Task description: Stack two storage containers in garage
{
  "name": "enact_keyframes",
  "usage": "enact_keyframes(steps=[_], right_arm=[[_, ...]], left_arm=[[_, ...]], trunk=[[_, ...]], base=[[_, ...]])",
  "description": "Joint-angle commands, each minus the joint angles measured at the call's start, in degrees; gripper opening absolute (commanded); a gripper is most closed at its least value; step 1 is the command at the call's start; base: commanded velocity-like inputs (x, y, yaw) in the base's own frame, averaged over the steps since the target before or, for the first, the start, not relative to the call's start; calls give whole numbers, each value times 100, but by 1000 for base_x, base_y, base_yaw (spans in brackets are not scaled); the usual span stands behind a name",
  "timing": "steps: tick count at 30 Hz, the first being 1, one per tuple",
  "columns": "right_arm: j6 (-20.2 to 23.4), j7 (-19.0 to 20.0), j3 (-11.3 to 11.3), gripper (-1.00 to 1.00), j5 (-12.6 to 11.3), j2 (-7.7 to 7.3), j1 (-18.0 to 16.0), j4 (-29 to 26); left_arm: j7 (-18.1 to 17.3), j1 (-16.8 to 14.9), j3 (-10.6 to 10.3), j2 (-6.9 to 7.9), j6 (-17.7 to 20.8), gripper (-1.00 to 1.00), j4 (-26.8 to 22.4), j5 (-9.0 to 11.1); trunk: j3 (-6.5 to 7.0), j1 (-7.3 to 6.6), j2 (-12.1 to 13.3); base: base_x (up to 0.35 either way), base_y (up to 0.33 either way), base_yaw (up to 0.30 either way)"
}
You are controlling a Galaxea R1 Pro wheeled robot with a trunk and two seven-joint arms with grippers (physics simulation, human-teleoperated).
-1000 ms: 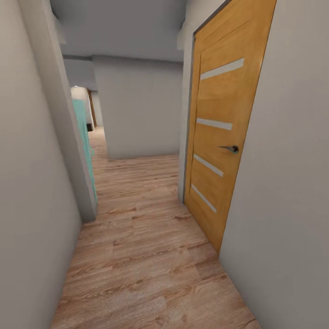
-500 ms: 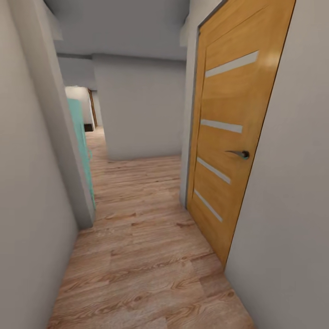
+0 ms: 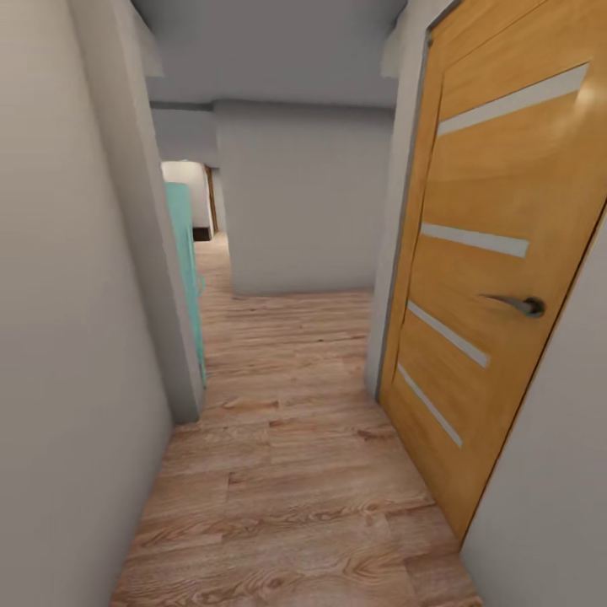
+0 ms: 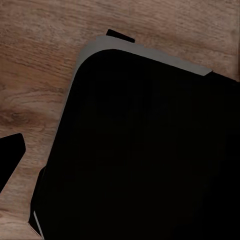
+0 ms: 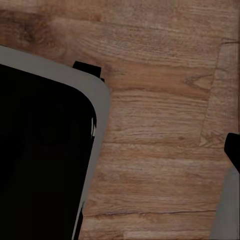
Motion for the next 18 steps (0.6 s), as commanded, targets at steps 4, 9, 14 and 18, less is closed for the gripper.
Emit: enact_keyframes(steps=[4,9,14,18], right_arm=[[-16,-10,48,100,-53,-1,-1,1],[-33,-8,41,100,-53,-1,-1,1],[-26,-3,33,100,-53,-1,-1,1],[-25,-3,28,100,-53,-1,-1,1]], left_arm=[[0,0,32,-2,-9,100,-3,3],[2,-1,32,-2,-7,100,-3,2],[7,-2,32,-2,-7,100,-3,3],[11,-2,32,-2,-5,100,2,3]], trunk=[[-5,3,-2],[-5,3,-2],[-5,3,-2],[-5,3,-2]], base=[[323,0,256],[322,0,100],[323,0,22],[323,0,5]])
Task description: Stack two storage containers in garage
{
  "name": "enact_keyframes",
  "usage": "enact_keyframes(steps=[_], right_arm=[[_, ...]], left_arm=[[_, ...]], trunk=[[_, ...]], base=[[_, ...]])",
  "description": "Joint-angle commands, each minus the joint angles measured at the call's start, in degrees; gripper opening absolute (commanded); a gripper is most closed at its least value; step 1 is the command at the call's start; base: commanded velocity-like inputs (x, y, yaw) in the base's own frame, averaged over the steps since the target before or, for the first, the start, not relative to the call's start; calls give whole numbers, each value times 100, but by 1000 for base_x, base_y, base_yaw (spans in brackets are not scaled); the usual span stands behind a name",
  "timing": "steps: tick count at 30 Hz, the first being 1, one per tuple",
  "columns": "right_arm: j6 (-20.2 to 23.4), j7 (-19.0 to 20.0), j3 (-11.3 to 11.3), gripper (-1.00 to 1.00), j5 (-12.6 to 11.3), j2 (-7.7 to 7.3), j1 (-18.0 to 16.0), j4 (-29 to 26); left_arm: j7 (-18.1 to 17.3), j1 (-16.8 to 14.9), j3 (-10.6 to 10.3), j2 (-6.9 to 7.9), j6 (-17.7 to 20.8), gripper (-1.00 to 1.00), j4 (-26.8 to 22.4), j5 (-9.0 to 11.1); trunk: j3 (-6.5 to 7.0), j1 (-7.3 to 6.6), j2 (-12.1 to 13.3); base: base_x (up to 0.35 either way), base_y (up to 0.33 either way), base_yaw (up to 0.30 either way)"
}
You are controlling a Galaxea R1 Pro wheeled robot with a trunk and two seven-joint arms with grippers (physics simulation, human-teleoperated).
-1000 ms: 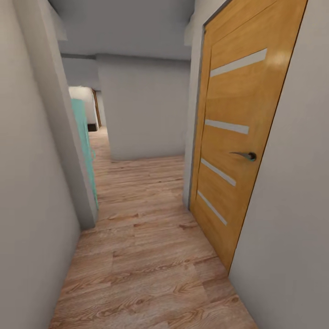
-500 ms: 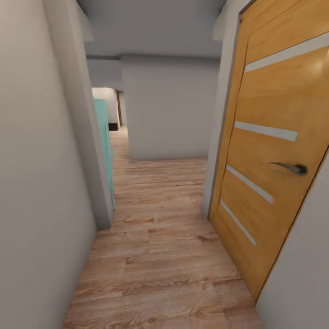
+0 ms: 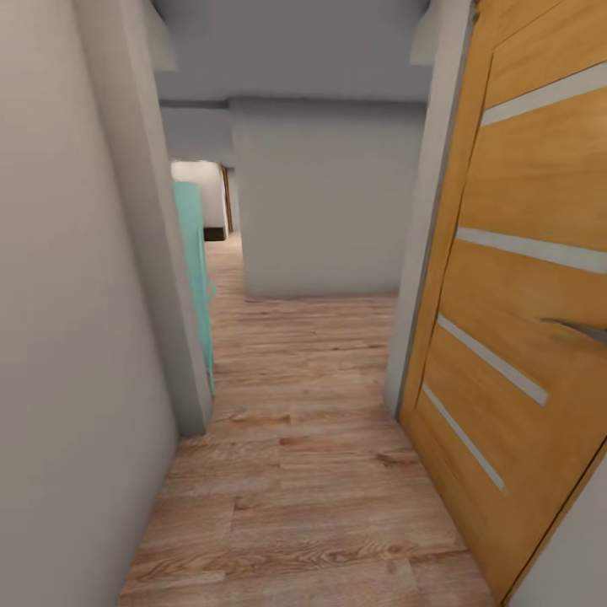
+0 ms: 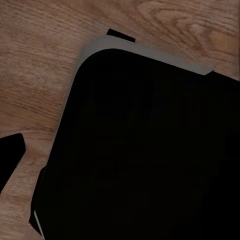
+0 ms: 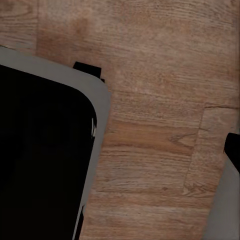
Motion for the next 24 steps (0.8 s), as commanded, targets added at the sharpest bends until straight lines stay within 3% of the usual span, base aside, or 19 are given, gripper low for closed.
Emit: enact_keyframes(steps=[1,16,24], right_arm=[[-16,-9,49,100,-53,0,-2,2],[-7,-8,59,100,-45,0,-2,2],[-8,-8,54,100,-43,0,-2,2]], left_arm=[[3,-1,32,-2,-10,100,-2,2],[10,-1,27,-2,-1,100,10,2],[15,1,32,-2,-1,100,10,2]], trunk=[[-5,3,-2],[-5,3,-2],[-5,3,-2]], base=[[323,0,2],[323,-3,0],[318,-122,0]])
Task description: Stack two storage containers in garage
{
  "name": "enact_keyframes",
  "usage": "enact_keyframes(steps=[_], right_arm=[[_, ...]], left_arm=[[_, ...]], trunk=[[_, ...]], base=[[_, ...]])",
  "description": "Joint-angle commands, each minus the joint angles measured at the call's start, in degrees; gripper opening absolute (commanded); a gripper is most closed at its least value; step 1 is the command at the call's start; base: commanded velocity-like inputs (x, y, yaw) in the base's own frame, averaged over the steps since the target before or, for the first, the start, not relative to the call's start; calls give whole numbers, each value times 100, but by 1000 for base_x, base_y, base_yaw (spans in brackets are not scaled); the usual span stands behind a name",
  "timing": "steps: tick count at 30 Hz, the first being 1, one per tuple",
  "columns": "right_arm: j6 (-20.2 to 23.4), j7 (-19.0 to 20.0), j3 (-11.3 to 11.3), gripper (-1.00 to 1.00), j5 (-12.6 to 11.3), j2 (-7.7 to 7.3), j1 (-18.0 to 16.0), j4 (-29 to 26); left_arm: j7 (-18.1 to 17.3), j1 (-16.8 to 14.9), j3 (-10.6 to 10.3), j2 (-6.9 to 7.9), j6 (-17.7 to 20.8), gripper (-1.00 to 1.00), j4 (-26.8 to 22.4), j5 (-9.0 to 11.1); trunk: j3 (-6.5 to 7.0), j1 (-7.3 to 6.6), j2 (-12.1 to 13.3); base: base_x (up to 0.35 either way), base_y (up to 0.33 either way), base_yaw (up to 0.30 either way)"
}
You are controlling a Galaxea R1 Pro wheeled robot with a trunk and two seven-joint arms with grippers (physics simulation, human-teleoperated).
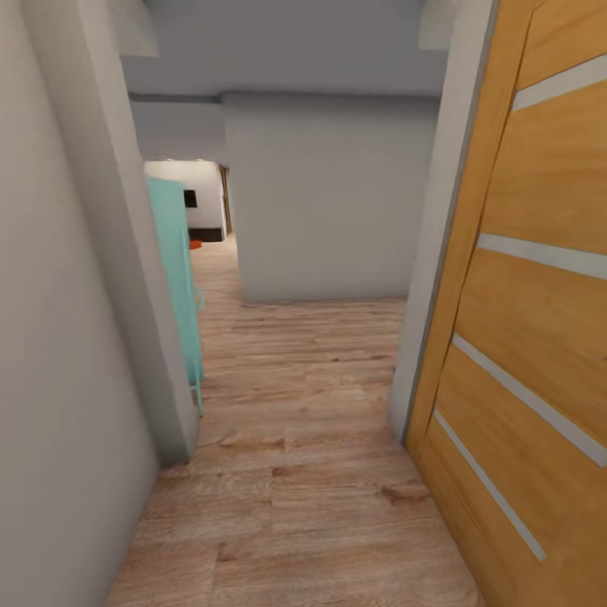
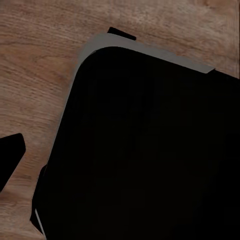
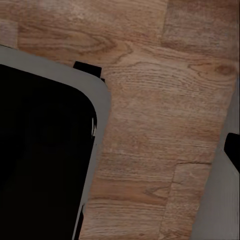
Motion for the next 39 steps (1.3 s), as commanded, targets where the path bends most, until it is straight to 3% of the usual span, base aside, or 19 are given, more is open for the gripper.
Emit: enact_keyframes(steps=[1,39], right_arm=[[-14,-9,48,100,-53,1,-2,1],[-24,-9,72,100,-41,0,-2,1]], left_arm=[[2,-1,32,-2,-12,100,-3,3],[-2,-2,31,-2,-12,100,-3,3]], trunk=[[-5,3,-3],[-5,3,-3]], base=[[309,-172,0],[320,-27,38]])
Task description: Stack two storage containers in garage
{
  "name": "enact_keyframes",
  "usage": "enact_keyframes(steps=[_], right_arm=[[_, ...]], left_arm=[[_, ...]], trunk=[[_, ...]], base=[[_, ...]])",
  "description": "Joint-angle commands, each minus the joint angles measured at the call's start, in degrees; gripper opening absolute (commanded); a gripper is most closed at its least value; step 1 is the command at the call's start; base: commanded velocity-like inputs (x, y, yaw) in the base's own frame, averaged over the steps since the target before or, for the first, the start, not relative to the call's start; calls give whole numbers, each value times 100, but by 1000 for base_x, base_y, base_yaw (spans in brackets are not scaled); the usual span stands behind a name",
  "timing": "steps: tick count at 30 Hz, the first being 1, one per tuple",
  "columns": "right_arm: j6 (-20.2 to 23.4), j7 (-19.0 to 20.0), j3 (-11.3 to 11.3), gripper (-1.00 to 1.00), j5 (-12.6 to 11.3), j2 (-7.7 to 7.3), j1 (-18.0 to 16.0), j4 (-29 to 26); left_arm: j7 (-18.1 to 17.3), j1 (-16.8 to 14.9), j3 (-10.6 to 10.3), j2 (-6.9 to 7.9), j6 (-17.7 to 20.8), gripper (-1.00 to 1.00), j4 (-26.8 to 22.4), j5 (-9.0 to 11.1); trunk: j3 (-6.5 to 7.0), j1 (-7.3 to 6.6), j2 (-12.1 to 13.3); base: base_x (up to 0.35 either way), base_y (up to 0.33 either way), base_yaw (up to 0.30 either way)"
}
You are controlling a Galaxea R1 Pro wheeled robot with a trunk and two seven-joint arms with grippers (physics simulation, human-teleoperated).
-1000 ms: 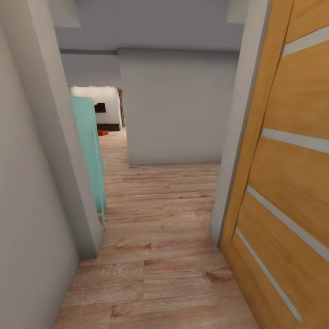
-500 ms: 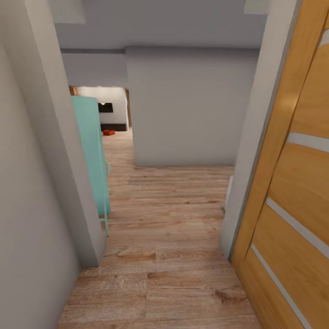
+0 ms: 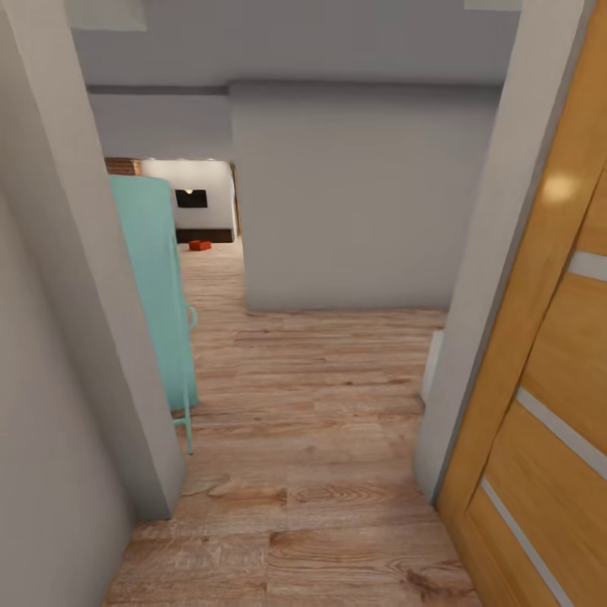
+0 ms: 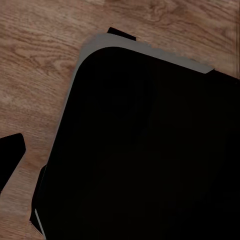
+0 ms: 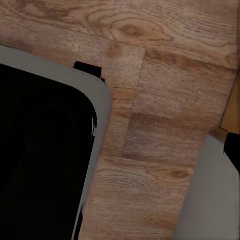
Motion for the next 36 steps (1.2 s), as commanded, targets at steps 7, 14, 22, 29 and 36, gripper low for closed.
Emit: enact_keyframes(steps=[7,14,22,29,36], right_arm=[[-18,-9,57,100,-47,-1,-2,2],[-22,-9,23,100,-77,-1,-2,2],[-19,-9,14,100,-99,4,-2,2],[-17,-9,19,100,-66,4,-2,2],[-18,-9,22,100,-59,1,-2,2]], left_arm=[[15,-1,33,-2,-10,100,-3,3],[18,0,33,-2,-10,100,-3,2],[19,-1,33,-7,-10,100,-3,2],[19,-1,31,-7,-17,100,-2,-4],[19,-1,18,-11,-9,100,-3,-44]], trunk=[[-5,3,-2],[-5,3,-2],[-5,3,-2],[-5,3,-2],[-5,3,-2]], base=[[323,0,0],[323,0,0],[323,0,0],[323,0,0],[323,0,0]])
